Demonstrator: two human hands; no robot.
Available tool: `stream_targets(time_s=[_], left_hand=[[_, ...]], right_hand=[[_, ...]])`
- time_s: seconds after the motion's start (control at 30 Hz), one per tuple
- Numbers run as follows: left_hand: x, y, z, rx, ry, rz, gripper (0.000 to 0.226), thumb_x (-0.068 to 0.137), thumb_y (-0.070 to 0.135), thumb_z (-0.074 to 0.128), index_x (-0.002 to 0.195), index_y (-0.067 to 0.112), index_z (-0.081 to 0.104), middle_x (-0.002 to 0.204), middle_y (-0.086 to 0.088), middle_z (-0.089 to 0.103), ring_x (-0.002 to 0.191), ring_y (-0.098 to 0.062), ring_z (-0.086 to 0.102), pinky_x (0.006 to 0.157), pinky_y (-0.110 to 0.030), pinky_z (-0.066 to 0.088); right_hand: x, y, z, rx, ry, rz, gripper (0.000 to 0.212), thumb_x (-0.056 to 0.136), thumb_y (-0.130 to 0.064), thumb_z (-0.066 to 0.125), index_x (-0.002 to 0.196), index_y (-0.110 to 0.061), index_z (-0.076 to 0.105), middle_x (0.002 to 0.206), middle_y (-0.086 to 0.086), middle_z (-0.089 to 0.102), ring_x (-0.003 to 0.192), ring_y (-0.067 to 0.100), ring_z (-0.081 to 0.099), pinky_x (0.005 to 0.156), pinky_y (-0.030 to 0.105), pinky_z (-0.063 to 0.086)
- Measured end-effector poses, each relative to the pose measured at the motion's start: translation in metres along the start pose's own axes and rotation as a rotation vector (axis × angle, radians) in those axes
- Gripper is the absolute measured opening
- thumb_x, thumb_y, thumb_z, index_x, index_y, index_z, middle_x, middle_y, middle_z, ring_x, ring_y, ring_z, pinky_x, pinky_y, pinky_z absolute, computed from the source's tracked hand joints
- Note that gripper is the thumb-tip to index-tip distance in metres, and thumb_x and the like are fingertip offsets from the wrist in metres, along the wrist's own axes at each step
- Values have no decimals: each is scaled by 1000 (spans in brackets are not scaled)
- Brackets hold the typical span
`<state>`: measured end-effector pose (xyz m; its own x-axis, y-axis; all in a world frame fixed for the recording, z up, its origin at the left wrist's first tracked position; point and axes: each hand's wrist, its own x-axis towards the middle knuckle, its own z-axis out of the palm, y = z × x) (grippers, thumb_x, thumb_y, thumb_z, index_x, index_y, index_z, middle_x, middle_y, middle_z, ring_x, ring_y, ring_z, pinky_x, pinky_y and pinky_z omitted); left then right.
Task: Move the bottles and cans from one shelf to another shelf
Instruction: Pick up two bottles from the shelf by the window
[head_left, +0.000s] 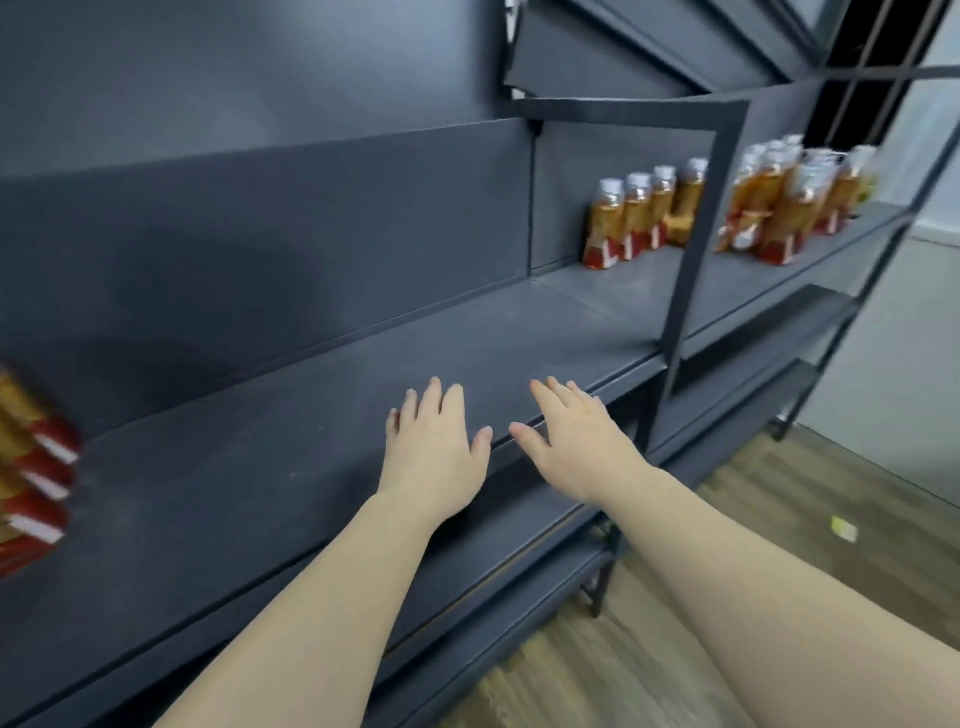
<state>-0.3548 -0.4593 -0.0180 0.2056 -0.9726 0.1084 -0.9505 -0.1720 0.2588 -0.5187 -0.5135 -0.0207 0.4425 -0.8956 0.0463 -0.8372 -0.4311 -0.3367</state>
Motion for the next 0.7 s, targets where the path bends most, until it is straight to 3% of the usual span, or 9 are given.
stream_targets(time_s=[0.3, 0.7], left_hand=[[74, 85, 32, -81, -79, 277, 62, 103, 46, 36, 155, 14, 21, 166, -10, 12, 152, -34, 10, 123, -48, 11], [112, 184, 83, -98, -187, 590, 63, 103, 47, 36, 154, 13, 24, 164, -9, 19, 151, -30, 14, 123, -46, 13]], right_hand=[[3, 82, -32, -52, 103, 271, 66, 104, -51, 34, 158, -16, 18, 165, 5, 18, 153, 27, 10, 124, 44, 11], [-28, 165, -51, -58, 137, 603, 67, 105, -52, 31, 159, -17, 14, 167, 6, 11, 154, 26, 5, 124, 44, 6]])
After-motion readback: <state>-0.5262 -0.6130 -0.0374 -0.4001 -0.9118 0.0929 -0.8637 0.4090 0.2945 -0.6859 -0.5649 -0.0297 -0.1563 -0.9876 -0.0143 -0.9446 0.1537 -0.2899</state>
